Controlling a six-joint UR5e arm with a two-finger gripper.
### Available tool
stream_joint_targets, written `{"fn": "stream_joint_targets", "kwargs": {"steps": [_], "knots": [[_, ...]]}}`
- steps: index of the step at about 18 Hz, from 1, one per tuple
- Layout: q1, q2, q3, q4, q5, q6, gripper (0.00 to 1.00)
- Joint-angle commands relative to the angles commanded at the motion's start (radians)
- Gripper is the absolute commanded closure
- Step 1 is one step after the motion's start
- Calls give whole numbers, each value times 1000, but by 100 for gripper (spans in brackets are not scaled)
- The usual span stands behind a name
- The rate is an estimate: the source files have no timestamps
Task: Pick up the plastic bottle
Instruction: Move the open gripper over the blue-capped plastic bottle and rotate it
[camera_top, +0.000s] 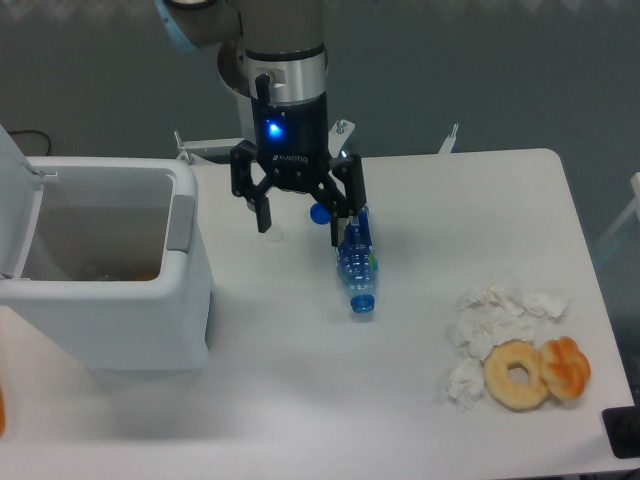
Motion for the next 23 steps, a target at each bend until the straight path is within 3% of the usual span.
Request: {"fn": "stream_joint_targets", "kwargs": {"steps": [4, 7, 16, 20, 23], "knots": [[0, -2, -3, -5, 6, -14, 0], [0, 9, -72, -3, 12, -12, 0], [11, 14, -181, -12, 20, -90, 0], [28, 8, -192, -75, 18, -106, 0], [35, -9, -204, -89, 20, -112, 0]]}}
